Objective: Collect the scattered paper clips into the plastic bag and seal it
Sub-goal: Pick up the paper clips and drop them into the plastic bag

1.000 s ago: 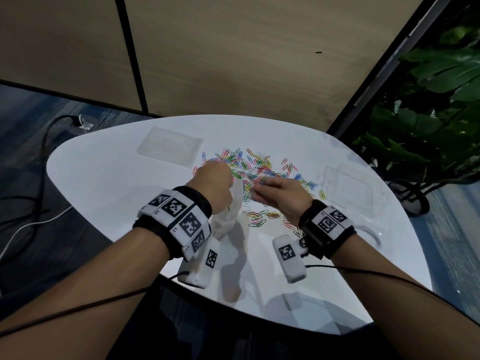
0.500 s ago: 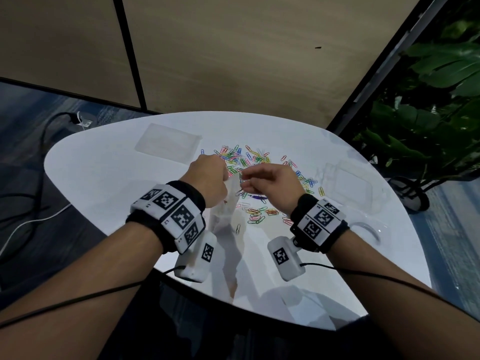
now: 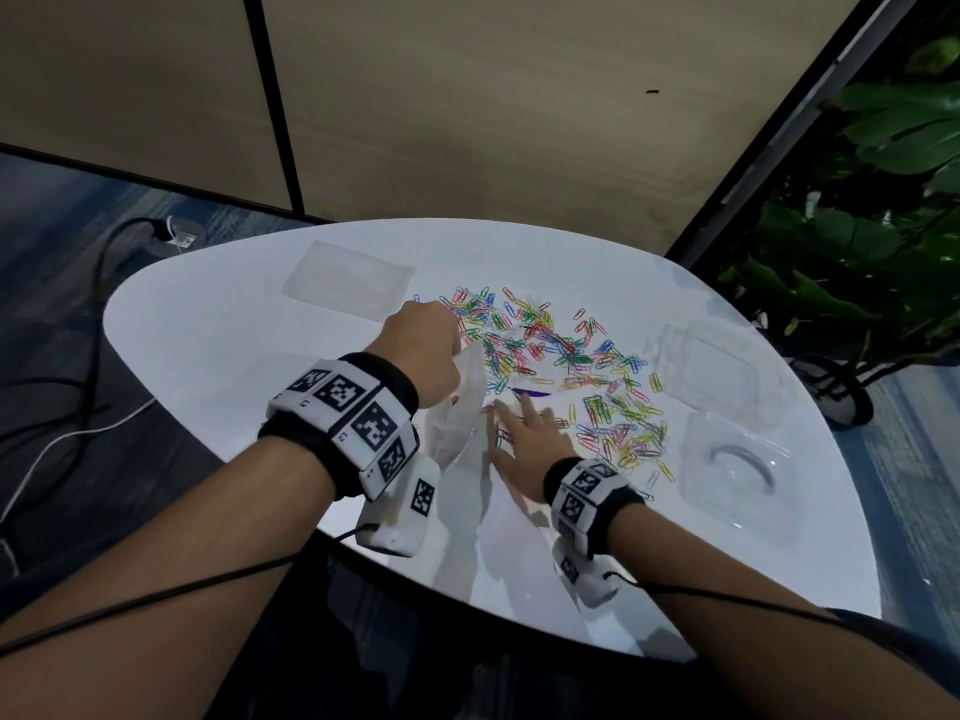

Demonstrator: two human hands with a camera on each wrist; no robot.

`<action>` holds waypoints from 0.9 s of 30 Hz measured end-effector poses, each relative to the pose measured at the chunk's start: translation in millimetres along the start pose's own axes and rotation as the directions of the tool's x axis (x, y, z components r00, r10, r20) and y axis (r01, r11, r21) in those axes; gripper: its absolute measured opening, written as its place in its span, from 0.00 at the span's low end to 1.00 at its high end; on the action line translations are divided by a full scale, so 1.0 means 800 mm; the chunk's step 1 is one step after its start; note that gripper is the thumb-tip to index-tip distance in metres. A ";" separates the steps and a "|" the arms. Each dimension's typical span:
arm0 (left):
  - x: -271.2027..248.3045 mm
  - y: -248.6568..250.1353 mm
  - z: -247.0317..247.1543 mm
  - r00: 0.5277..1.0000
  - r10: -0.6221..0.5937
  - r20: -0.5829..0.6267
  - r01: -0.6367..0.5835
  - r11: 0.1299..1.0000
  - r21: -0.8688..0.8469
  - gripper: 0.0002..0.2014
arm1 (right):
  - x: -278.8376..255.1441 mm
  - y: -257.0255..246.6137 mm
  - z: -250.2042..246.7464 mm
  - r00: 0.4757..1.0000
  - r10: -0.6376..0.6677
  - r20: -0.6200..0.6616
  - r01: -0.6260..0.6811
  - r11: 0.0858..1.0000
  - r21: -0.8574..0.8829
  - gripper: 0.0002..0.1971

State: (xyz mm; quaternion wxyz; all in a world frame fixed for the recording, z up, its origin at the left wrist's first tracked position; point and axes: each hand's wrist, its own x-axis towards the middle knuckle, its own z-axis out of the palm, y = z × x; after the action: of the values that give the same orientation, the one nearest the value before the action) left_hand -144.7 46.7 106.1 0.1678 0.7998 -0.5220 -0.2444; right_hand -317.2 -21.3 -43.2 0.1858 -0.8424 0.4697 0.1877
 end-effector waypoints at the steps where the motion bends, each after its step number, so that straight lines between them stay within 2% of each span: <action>1: 0.000 0.000 0.000 1.000 0.004 0.002 -0.004 1.000 0.004 0.10 | 0.002 -0.005 0.010 0.999 -0.042 -0.016 0.040 0.996 -0.079 0.32; 4: 0.001 -0.001 0.002 1.000 -0.007 -0.002 0.007 1.000 -0.003 0.10 | 0.000 -0.010 0.025 0.984 -0.173 -0.031 0.160 0.957 -0.243 0.33; 8: 0.002 -0.003 0.003 1.000 -0.018 -0.007 0.018 1.000 -0.023 0.14 | -0.009 0.003 0.018 0.945 -0.300 -0.134 0.245 0.915 -0.321 0.19; 10: 0.001 -0.003 0.003 1.000 -0.013 -0.008 0.013 1.000 -0.026 0.13 | -0.005 0.017 0.014 0.940 -0.307 -0.147 0.243 0.907 -0.344 0.13; 12: 0.001 -0.003 0.002 1.000 -0.014 -0.006 0.014 1.000 -0.026 0.14 | -0.001 0.030 0.000 0.953 -0.216 -0.214 0.171 0.962 -0.212 0.10; 14: 0.002 -0.002 0.002 1.000 -0.010 0.002 0.010 1.000 -0.007 0.14 | -0.001 0.042 -0.021 0.960 -0.030 -0.280 0.050 0.997 0.066 0.12; 15: 0.002 -0.001 0.002 1.000 -0.007 0.005 0.007 1.000 0.012 0.12 | 0.000 0.047 -0.033 0.958 0.058 -0.280 0.002 0.978 0.209 0.11; 17: 0.003 0.002 0.002 1.000 -0.001 0.013 0.000 0.999 0.044 0.12 | -0.002 0.052 -0.058 0.952 0.204 -0.227 -0.068 0.866 0.495 0.06; 19: 0.003 0.005 0.002 1.000 0.008 0.027 -0.010 0.999 0.053 0.13 | -0.009 0.046 -0.082 0.954 0.247 -0.169 -0.028 0.637 0.771 0.06; 21: 0.002 0.008 0.002 0.999 0.013 0.036 -0.015 0.998 0.058 0.12 | -0.019 0.028 -0.104 0.970 0.182 -0.159 0.081 0.372 0.925 0.07; 23: 0.000 0.011 0.003 0.999 0.010 0.037 -0.012 0.999 0.051 0.12 | -0.030 0.003 -0.119 0.984 0.083 -0.156 0.142 0.153 0.978 0.09; 25: -0.001 0.012 0.005 1.000 0.002 0.028 -0.003 1.000 0.026 0.10 | -0.040 -0.022 -0.124 0.991 0.010 -0.134 0.133 0.084 0.988 0.09; 27: -0.002 0.011 0.006 1.000 -0.014 0.021 0.015 1.000 -0.017 0.12 | -0.045 -0.039 -0.117 0.992 -0.047 -0.115 0.120 0.136 0.983 0.07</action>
State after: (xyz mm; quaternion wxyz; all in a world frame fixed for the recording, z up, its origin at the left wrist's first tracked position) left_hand -154.6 44.7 107.5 0.1674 0.7995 -0.5158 -0.2583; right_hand -294.5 -25.5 59.6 0.6891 -0.5440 0.4349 -0.2000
